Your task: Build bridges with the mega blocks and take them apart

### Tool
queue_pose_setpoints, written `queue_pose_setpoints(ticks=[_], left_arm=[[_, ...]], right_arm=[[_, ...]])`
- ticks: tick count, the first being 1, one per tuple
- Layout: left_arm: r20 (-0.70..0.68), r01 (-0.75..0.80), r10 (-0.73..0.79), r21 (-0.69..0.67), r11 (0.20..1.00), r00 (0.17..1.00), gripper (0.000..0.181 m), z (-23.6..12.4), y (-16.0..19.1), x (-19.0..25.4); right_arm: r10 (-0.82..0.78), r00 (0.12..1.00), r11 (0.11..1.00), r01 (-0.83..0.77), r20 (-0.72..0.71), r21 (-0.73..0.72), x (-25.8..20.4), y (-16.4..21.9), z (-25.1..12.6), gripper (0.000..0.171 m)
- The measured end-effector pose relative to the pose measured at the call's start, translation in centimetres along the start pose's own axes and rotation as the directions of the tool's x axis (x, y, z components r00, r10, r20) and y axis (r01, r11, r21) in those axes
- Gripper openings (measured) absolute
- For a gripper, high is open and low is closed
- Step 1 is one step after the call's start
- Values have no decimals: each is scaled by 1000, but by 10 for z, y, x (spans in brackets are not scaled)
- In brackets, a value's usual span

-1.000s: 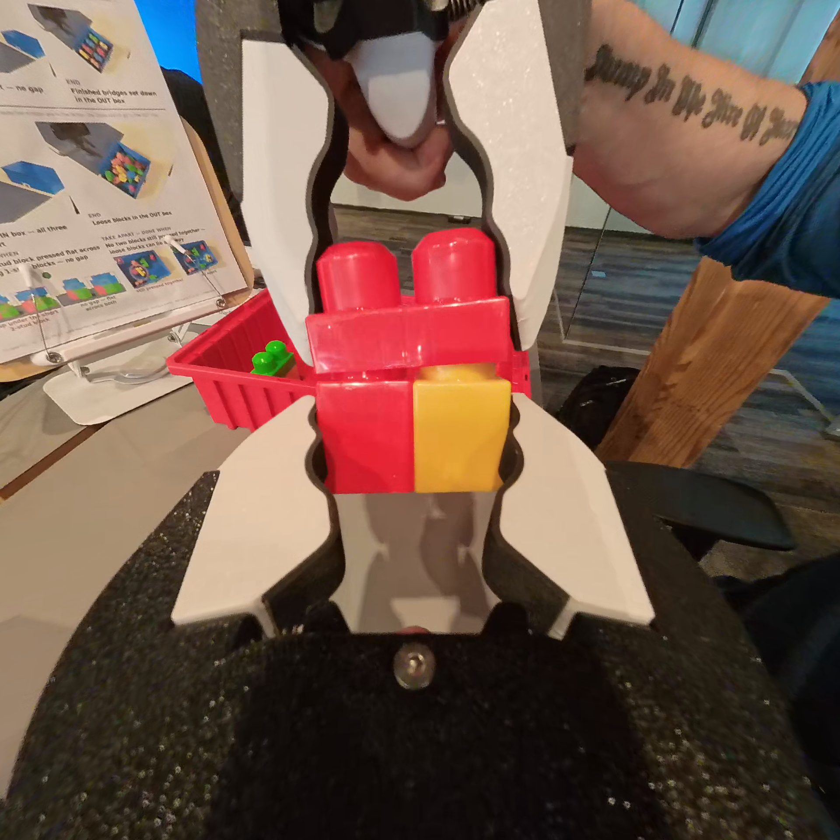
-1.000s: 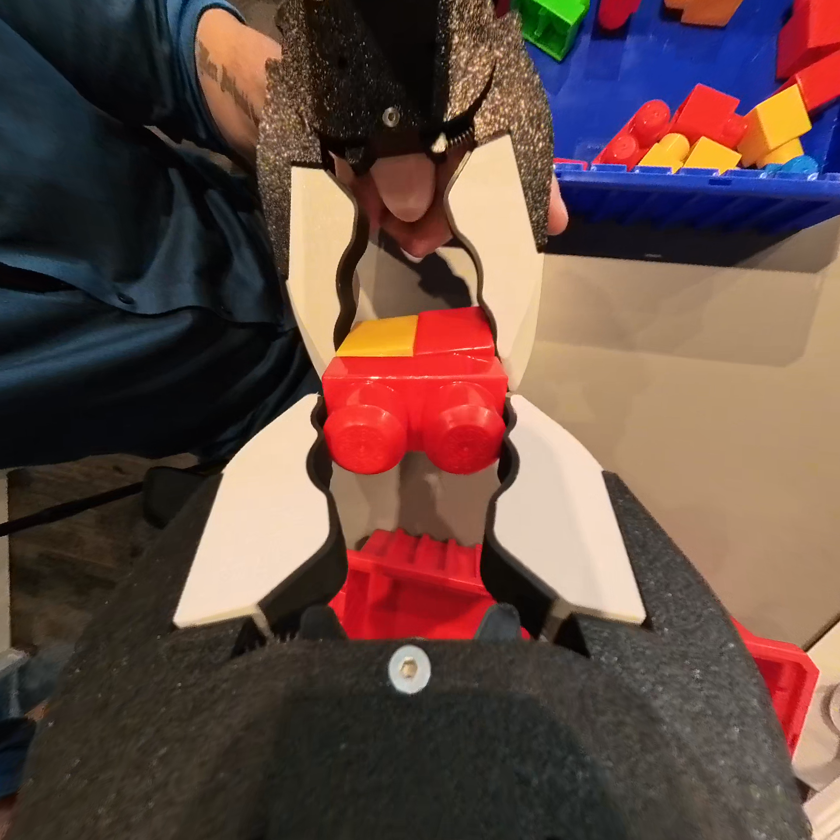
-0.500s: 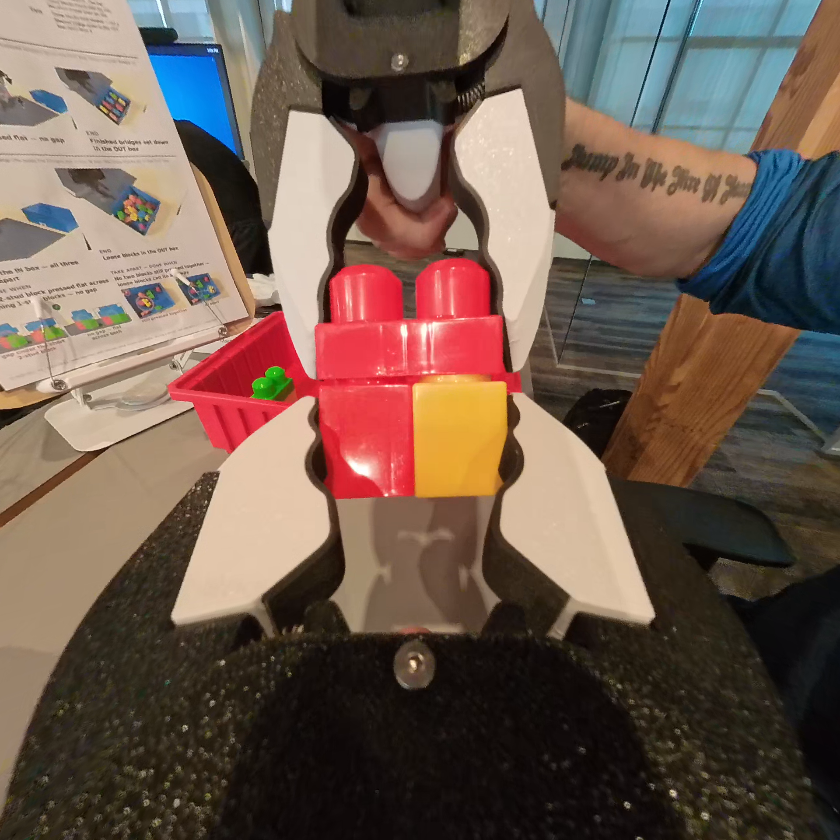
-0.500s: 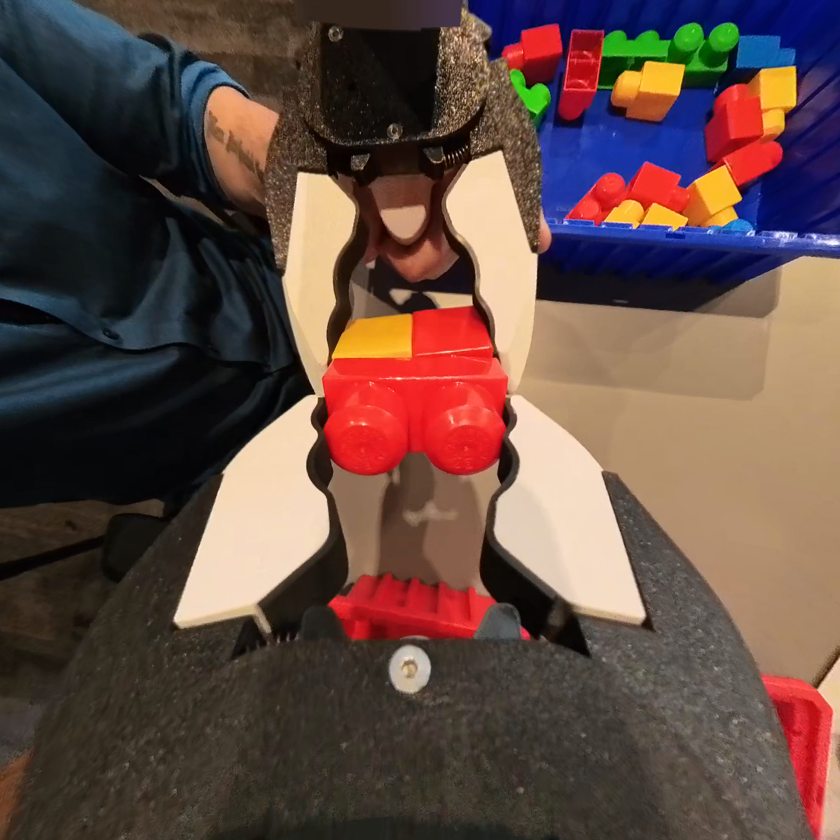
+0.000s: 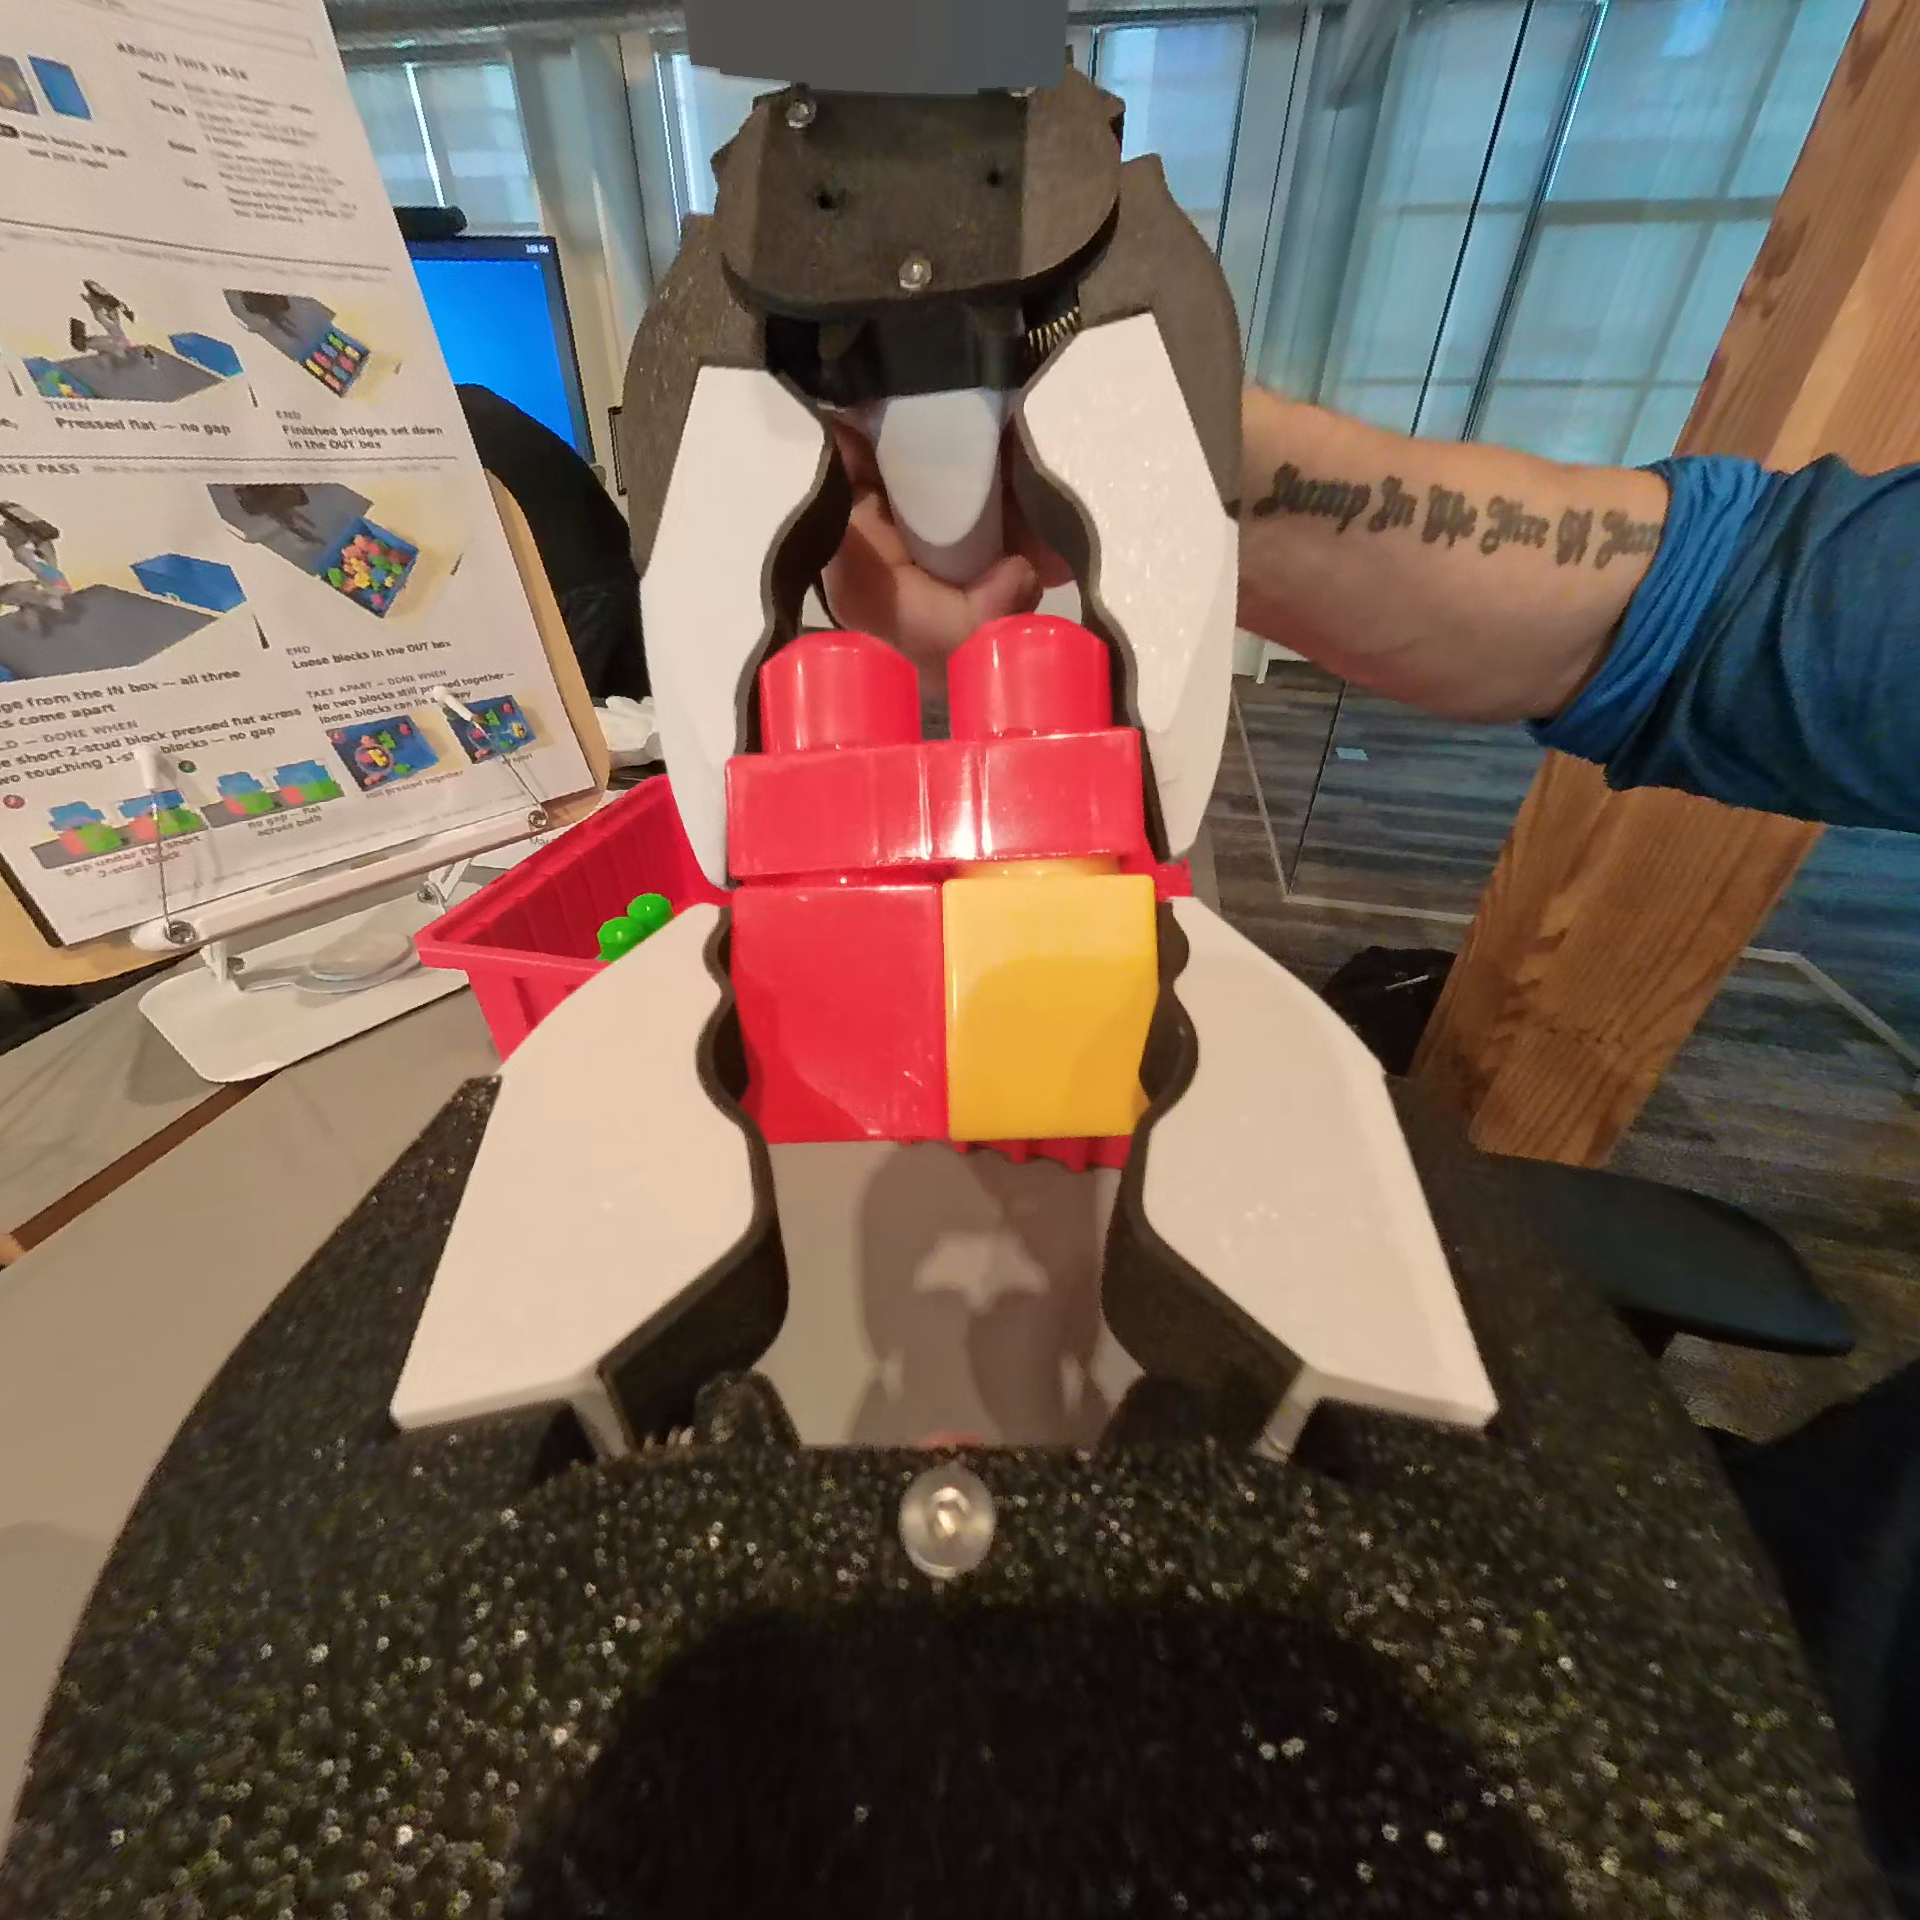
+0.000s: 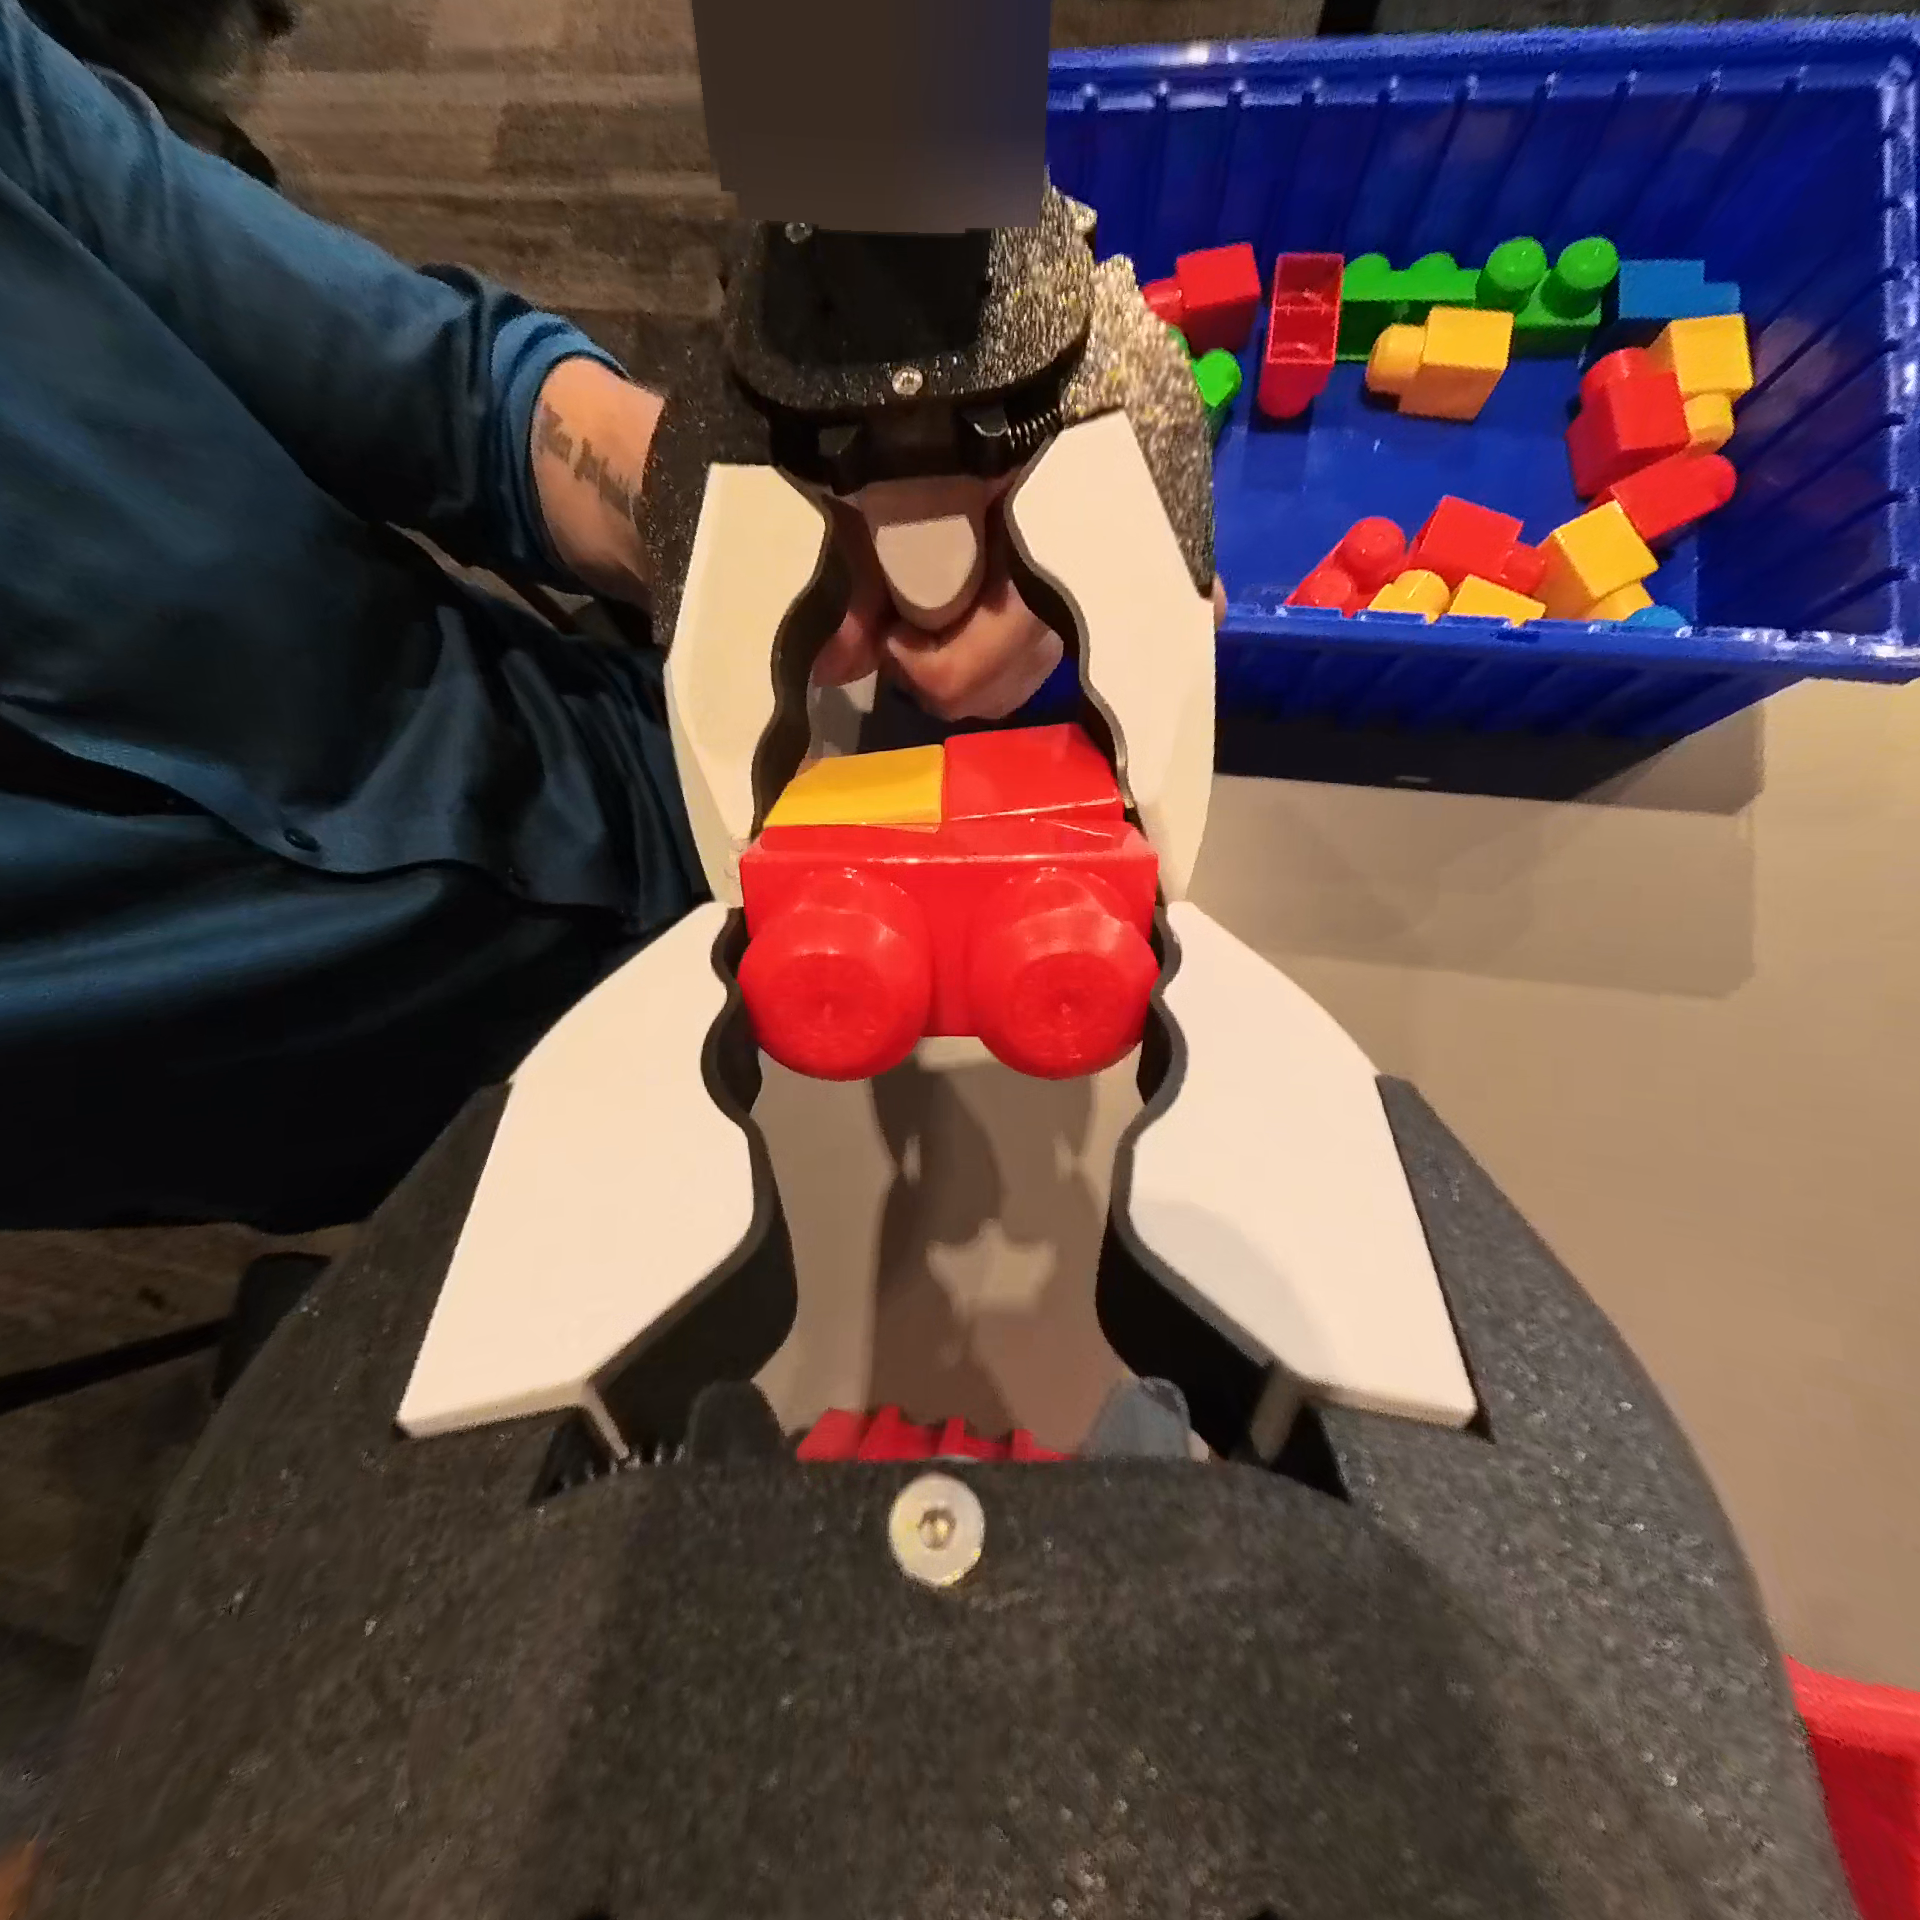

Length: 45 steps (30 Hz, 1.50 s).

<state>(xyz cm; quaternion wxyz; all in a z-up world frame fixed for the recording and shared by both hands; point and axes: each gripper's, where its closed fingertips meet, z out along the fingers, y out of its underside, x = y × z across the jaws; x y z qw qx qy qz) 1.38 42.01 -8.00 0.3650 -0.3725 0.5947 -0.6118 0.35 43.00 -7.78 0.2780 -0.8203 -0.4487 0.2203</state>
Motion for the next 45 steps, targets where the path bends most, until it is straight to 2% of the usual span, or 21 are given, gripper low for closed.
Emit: queue_pose_setpoints(ticks=[4, 23, 31, 45], left_arm=[[-4, -7, 7, -9, 1000, 1000, 75, 5, 4, 1], [-20, 24, -23, 25, 999, 1000, 75, -5, -3, -4], [-44, 56, -53, 71, 996, 998, 75, -10, -8, -3], [-15, 33, -32, 97, 995, 999, 74, -13, -13, -4]], right_arm=[[10, 1000, 997, -11, -6, -74, -1, 8, -1, 73], [19, 1000, 997, -20, -14, -70, 3, 3, -6, 71], [22, 1000, 1000, -22, 7, 18, 2, -5, -6, 70], [17, 998, 997, -21, -55, -71, 3, -2, -1, 70]])
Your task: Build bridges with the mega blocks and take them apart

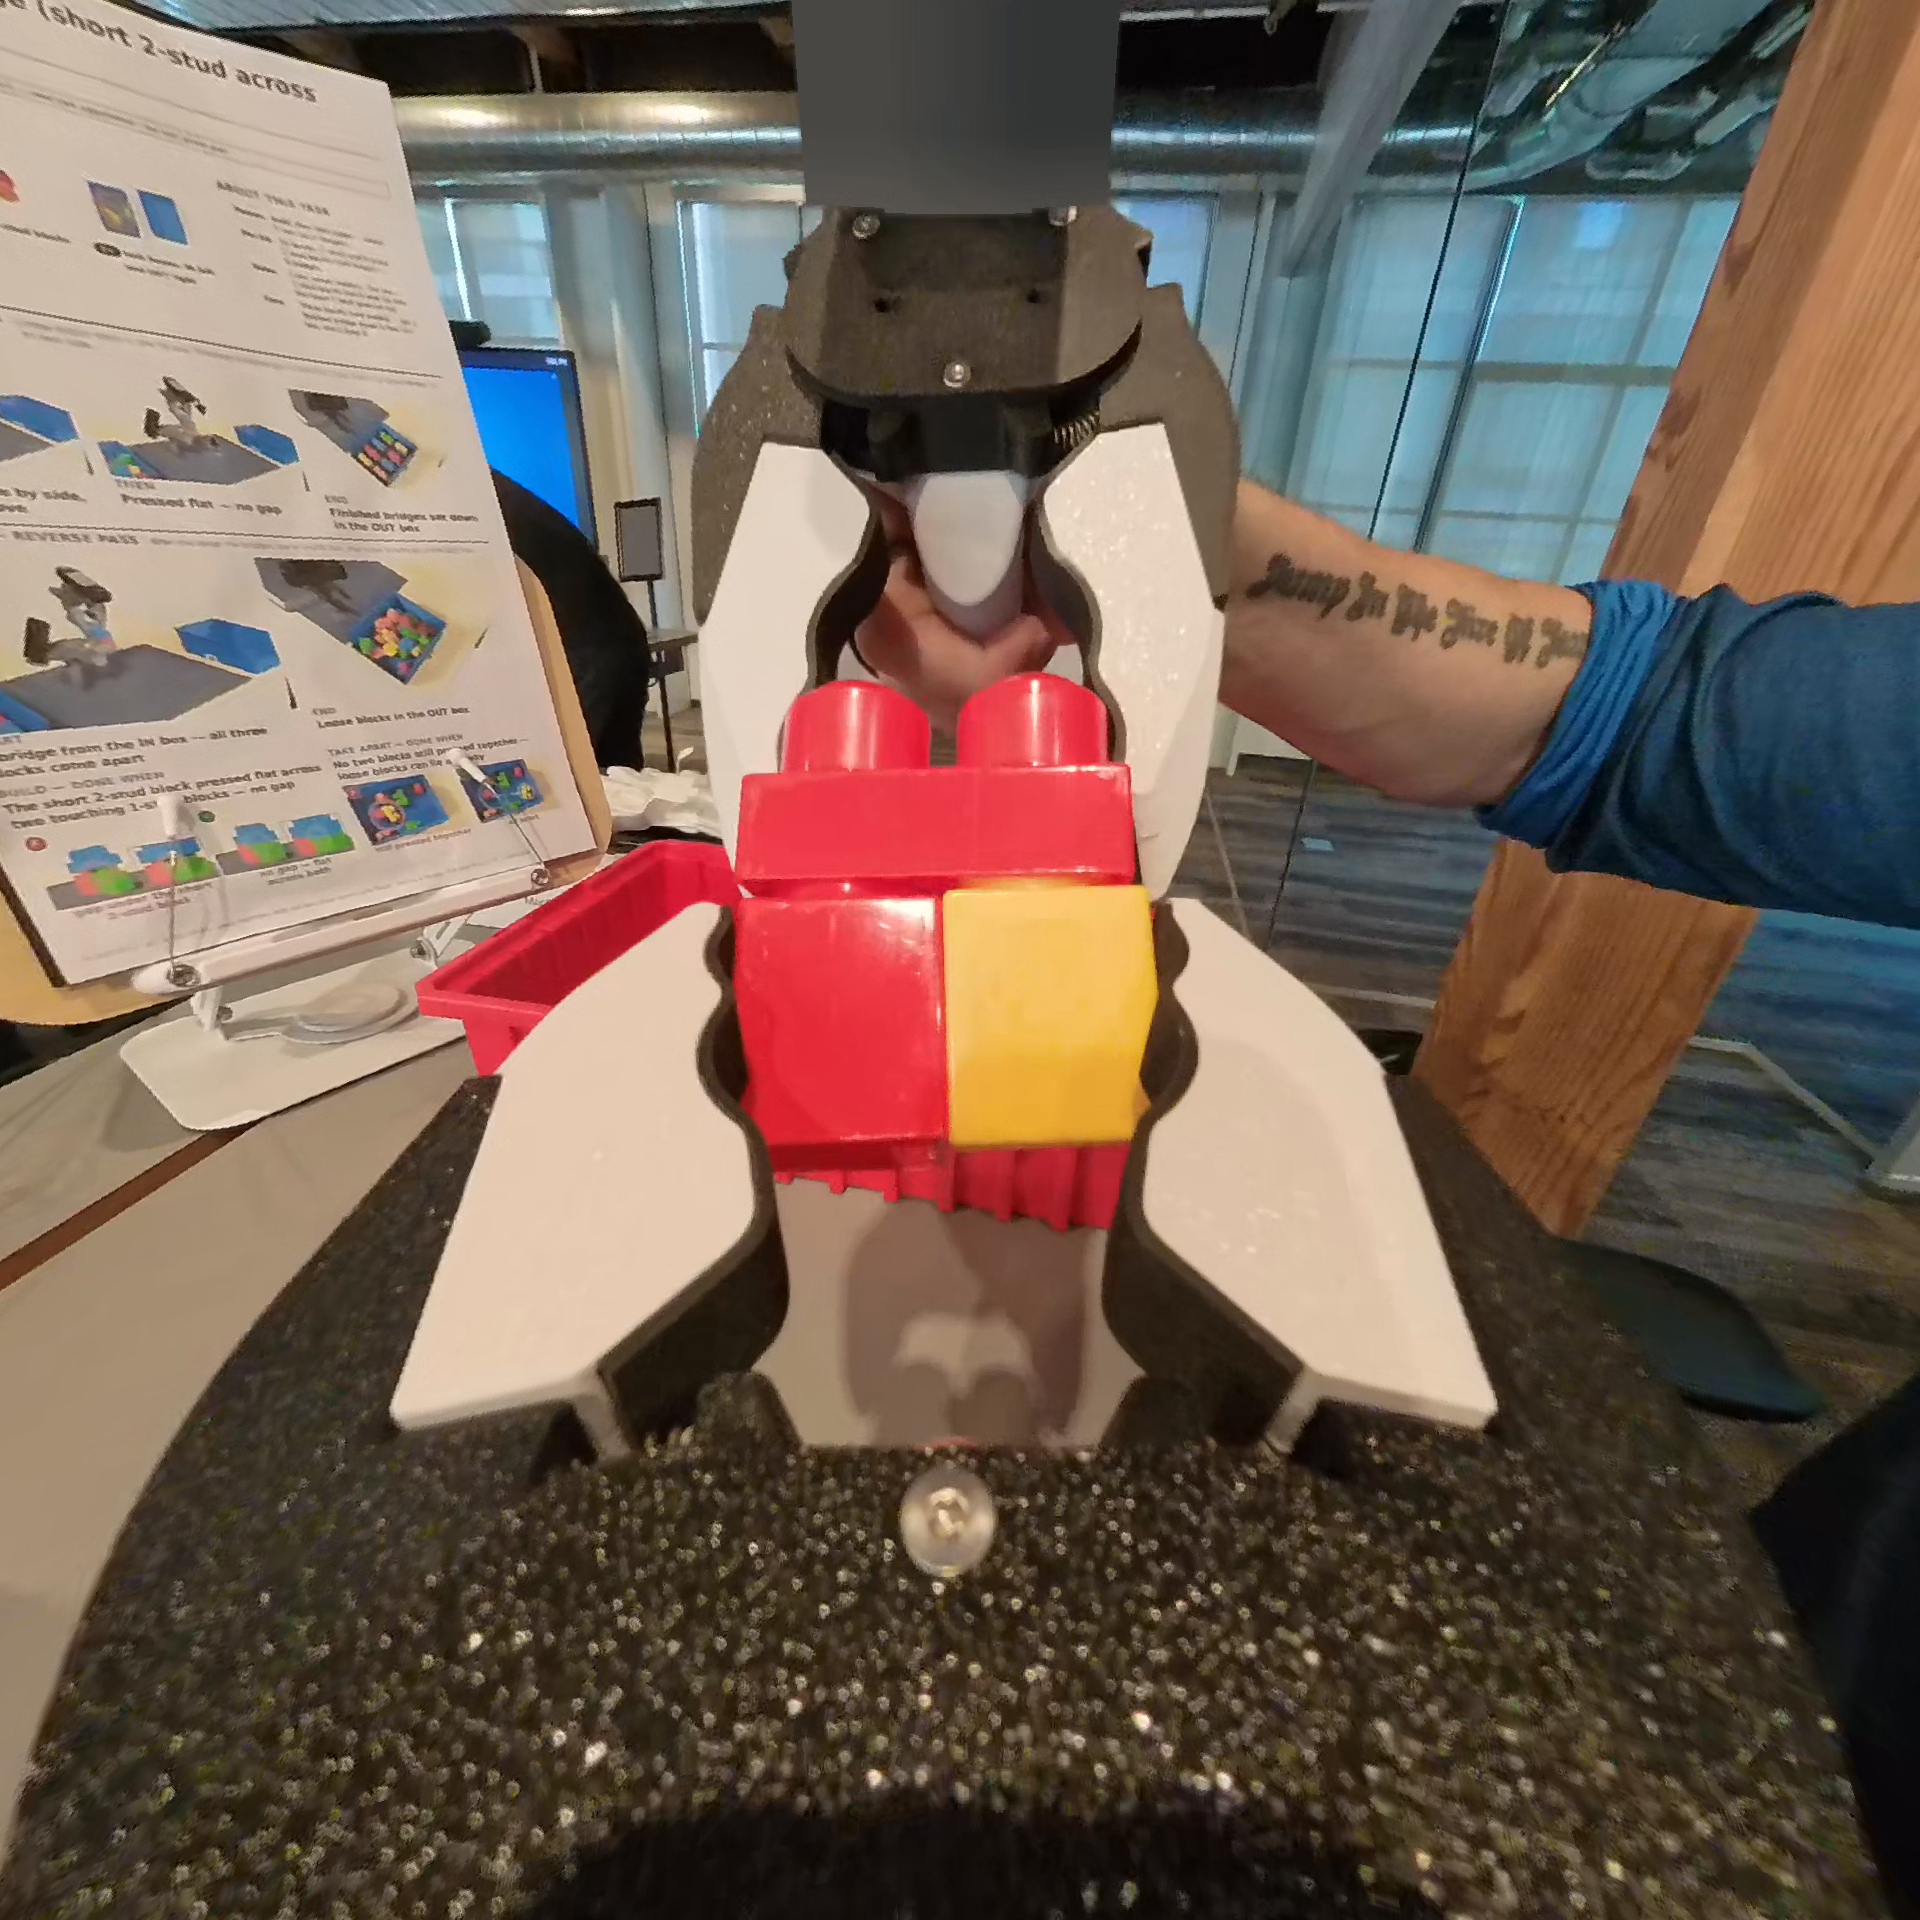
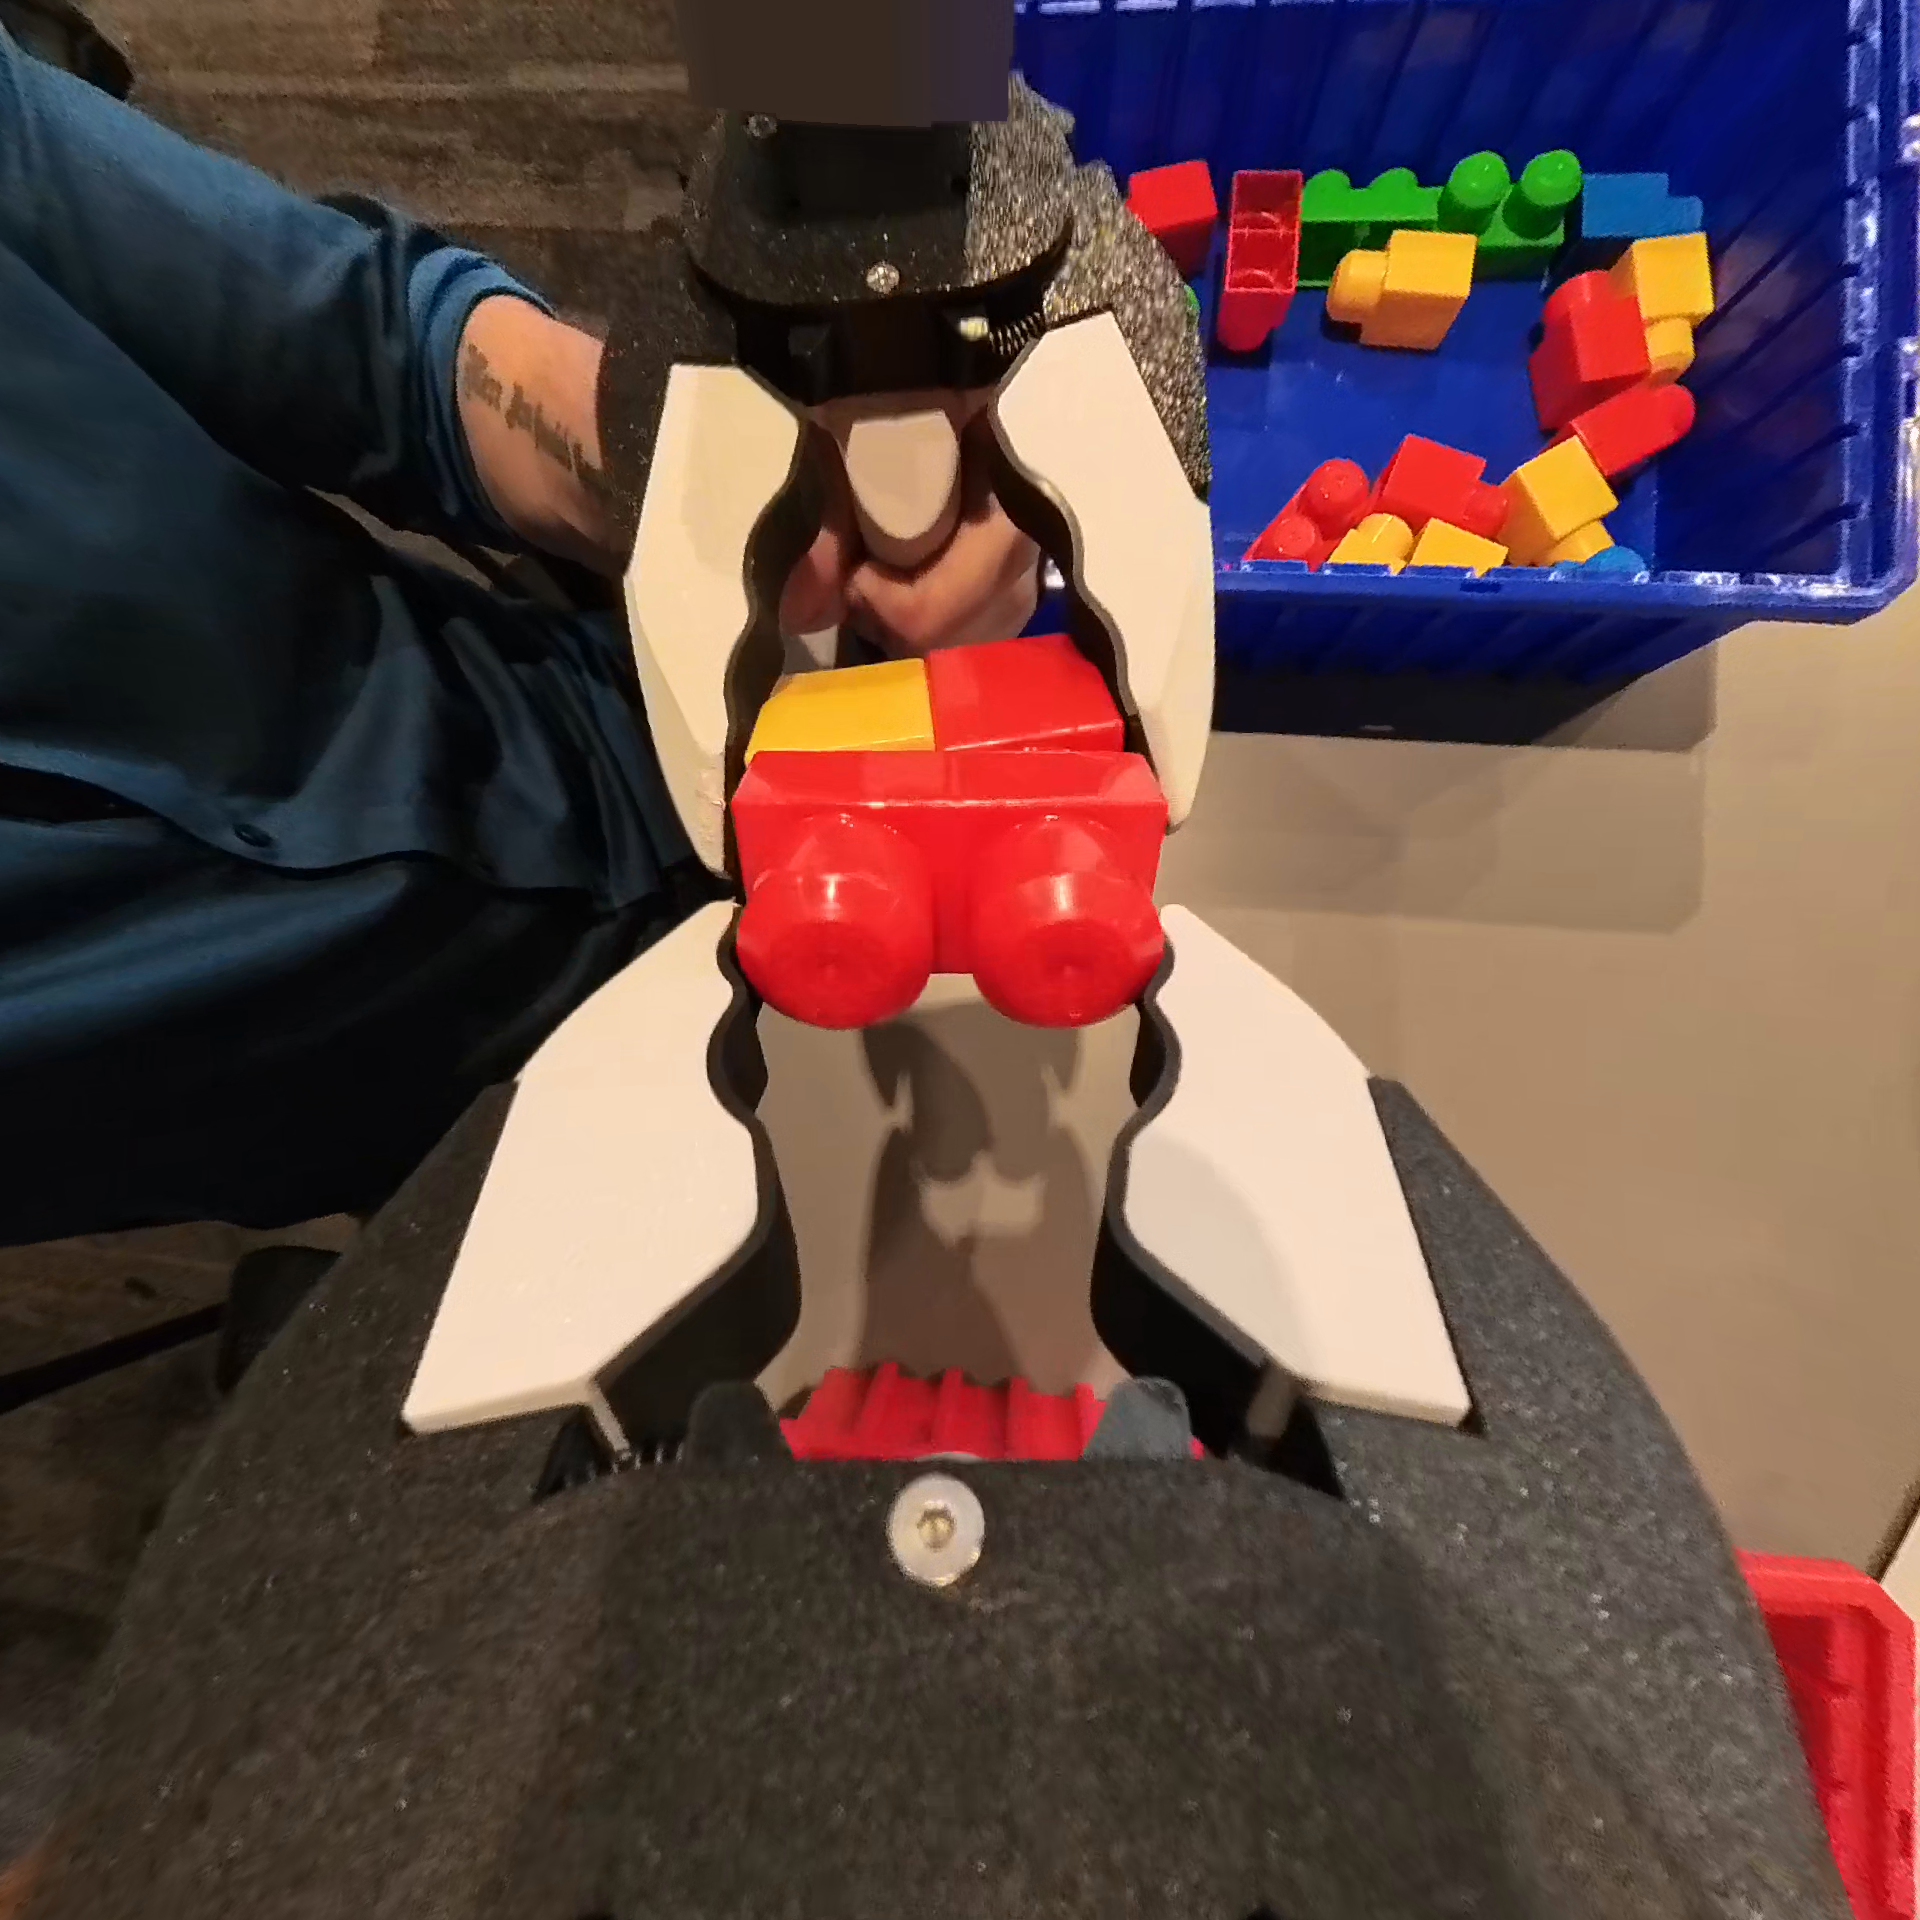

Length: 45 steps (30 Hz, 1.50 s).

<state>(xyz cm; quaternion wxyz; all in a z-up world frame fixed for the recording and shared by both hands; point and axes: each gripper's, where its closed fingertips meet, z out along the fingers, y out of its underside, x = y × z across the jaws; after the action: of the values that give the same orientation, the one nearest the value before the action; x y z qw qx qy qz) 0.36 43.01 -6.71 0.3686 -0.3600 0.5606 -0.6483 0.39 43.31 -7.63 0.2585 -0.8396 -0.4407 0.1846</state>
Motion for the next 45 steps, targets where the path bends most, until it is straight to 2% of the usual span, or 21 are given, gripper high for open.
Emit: queue_pose_setpoints(ticks=[10, 25, 36, 41, 45], left_arm=[[-23, -41, 41, -4, 999, 999, 75, 3, -1, 9], [1, -54, 54, -42, 998, 999, 75, 3, 4, 2], [-20, -142, 141, -188, 972, 990, 78, 1, 19, -5], [-35, -161, 159, -344, 925, 987, 79, -8, 41, -12], [-53, -192, 185, -361, 913, 981, 80, -4, 45, -9]], right_arm=[[-7, 997, 996, 14, 73, -92, -9, 8, 4, 70], [-31, 999, 995, 35, 38, -92, -2, 11, 12, 70], [-31, 999, 983, 29, -9, -182, 6, 31, 13, 70], [-29, 999, 980, 21, -37, -200, 10, 36, 8, 70], [-41, 998, 976, 30, -43, -217, 8, 35, 8, 70]])
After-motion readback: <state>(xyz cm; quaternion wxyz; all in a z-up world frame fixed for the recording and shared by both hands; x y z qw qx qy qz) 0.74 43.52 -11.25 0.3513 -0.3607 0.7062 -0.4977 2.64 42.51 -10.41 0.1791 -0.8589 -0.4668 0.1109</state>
